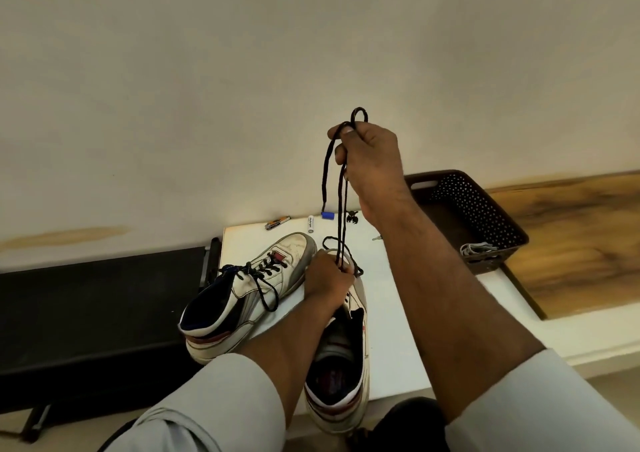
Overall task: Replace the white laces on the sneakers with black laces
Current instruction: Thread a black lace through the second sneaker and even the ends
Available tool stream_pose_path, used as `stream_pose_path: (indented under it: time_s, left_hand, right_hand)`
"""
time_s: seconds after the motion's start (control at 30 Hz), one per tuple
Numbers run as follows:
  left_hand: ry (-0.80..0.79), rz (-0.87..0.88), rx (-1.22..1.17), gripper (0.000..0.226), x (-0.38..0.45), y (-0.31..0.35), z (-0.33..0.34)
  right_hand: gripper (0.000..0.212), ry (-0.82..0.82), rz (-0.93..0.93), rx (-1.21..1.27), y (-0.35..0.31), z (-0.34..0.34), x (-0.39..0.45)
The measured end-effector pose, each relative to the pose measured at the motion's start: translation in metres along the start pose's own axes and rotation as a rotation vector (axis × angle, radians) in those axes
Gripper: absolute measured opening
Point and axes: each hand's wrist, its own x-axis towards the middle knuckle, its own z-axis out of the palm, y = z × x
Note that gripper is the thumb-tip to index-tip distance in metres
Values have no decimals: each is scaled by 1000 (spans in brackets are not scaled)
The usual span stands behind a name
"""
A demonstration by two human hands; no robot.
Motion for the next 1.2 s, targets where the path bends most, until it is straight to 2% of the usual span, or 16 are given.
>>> stream_pose_path:
  time_s: [0.13,0.27,0.47,0.57,0.73,0.77,0.83,0.87,0.97,1.1,1.2]
  left_hand:
    - [-167,24,142,66,7,-9,-4]
    - [-141,-48,46,88,11,-16,3]
    - [-94,-52,-37,82,5,-16,3]
    - [-102,-58,-48,80,8,-19,4]
    - [-167,-28,-51,79,5,-10,-5]
    - [-146,-34,-72,83,2,-3,-12]
    - [-5,6,-124,83,-4,16,-31]
    - [51,77,-178,71,-6,28,-41]
    - [103,309,-405,13,-19,76,-78]
    - [1,445,-478,25,-19,115,-108]
    - [-37,402,-495,27,-10,115,-107]
  right_hand:
    - [28,-2,-16,33,-3,4,2]
    - [26,14,-35,189,-15,6,-4]
    - [32,2,-292,280,-76,5,-4]
    - [28,-3,-390,280,-114,6,4]
    - [25,-46,-335,157,-116,4,22]
    - [26,-56,-320,142,-111,3,26]
    - [27,-63,-297,113,-103,-1,32]
    - [27,-61,-286,94,-100,-3,35]
    - [28,-79,-268,49,-91,-2,41]
    - [27,-155,-182,126,-79,7,50]
    - [25,-259,-90,115,-60,4,57]
